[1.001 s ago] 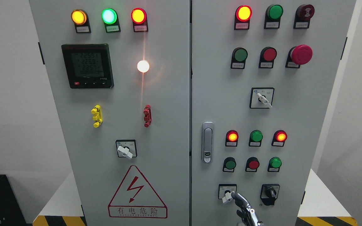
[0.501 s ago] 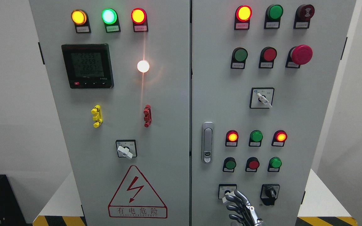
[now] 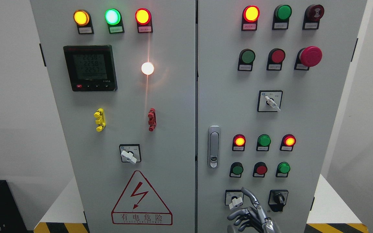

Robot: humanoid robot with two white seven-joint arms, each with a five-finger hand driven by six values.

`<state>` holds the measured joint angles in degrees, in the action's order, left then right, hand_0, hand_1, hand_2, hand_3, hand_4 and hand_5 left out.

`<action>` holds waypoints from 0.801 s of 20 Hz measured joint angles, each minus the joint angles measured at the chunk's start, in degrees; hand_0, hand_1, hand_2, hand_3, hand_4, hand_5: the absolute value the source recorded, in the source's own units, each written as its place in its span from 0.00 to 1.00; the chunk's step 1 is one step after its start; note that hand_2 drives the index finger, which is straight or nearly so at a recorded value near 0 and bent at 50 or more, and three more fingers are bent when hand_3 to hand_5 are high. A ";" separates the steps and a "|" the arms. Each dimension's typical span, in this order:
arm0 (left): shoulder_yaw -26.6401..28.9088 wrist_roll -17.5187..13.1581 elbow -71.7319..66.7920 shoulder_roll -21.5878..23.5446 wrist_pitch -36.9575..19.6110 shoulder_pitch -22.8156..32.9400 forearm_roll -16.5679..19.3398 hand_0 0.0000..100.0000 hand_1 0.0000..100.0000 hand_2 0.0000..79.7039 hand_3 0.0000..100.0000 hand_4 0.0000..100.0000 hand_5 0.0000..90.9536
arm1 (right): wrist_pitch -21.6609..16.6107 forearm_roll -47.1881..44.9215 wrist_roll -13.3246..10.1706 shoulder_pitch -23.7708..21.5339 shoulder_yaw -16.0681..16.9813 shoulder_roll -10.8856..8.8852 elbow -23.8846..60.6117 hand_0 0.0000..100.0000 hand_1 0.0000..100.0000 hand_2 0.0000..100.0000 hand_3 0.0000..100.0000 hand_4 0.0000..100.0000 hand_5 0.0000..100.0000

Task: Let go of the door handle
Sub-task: 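Raise the right hand up toward the silver door handle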

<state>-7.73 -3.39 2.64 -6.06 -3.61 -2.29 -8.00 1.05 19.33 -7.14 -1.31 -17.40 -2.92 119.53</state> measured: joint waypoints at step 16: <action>0.00 0.00 0.00 0.00 0.00 0.00 0.00 0.12 0.56 0.00 0.00 0.00 0.00 | 0.77 33.73 -0.59 3.01 -0.26 1.50 -1.20 0.45 0.44 0.01 1.00 1.00 1.00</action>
<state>-7.73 -3.39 2.64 -6.07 -3.61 -2.29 -8.00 1.81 53.06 -7.73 1.70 -17.66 -1.42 118.33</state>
